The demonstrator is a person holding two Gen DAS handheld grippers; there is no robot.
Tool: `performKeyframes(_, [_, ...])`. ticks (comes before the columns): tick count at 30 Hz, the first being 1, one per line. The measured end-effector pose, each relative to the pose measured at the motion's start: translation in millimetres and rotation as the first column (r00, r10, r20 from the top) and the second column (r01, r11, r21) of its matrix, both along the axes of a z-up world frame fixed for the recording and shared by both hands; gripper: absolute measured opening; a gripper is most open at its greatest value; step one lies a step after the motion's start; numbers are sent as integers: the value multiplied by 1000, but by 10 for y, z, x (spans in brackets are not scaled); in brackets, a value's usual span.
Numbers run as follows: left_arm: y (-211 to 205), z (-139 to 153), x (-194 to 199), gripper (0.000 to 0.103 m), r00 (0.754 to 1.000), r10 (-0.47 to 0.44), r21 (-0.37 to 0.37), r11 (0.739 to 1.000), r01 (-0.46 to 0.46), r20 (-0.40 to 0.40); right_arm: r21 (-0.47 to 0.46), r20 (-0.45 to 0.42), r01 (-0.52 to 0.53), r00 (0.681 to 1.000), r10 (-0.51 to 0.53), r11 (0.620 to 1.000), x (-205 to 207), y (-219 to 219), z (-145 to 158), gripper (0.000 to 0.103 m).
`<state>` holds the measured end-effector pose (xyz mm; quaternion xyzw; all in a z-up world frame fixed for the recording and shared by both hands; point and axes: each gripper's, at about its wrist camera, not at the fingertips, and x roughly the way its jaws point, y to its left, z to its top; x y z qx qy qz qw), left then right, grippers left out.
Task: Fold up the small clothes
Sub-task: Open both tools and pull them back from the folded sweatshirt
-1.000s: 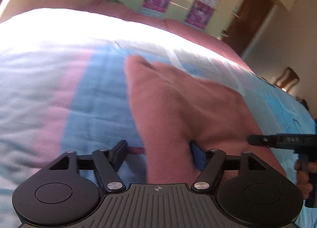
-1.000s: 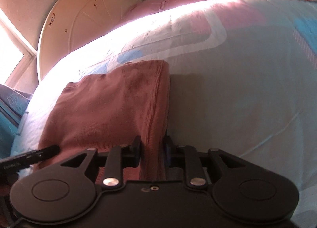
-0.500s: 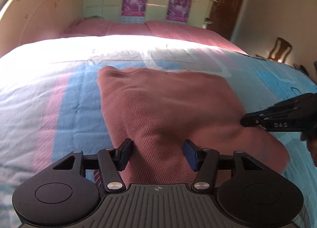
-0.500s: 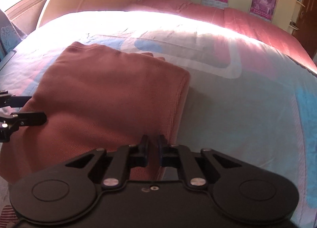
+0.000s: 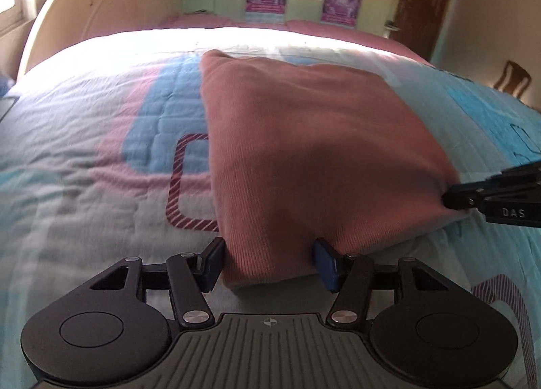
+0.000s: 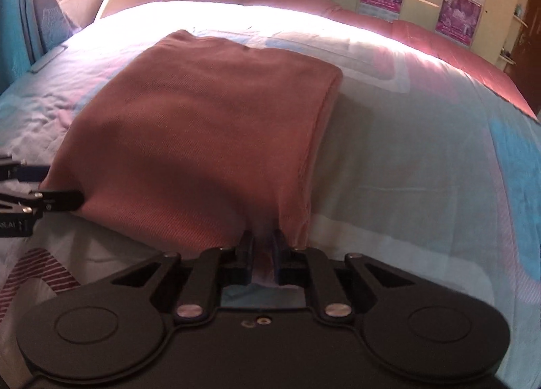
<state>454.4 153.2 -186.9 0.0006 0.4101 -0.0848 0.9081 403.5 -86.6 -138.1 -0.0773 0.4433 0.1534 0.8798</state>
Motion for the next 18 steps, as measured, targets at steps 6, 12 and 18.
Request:
performKeyframes(6, [-117, -13, -66, 56, 1000, 20, 45, 999, -21, 20, -20, 43, -4, 999, 5, 1000, -26, 43, -60, 9])
performKeyframes(12, [-146, 293, -329, 56, 996, 50, 51, 997, -54, 69, 37, 52, 13, 999, -14, 999, -195, -17, 140, 16])
performKeyframes(18, [-165, 634, -1031, 103, 967, 126, 23, 991, -135, 222, 94, 119, 27, 992, -38, 995, -829, -269, 506, 37])
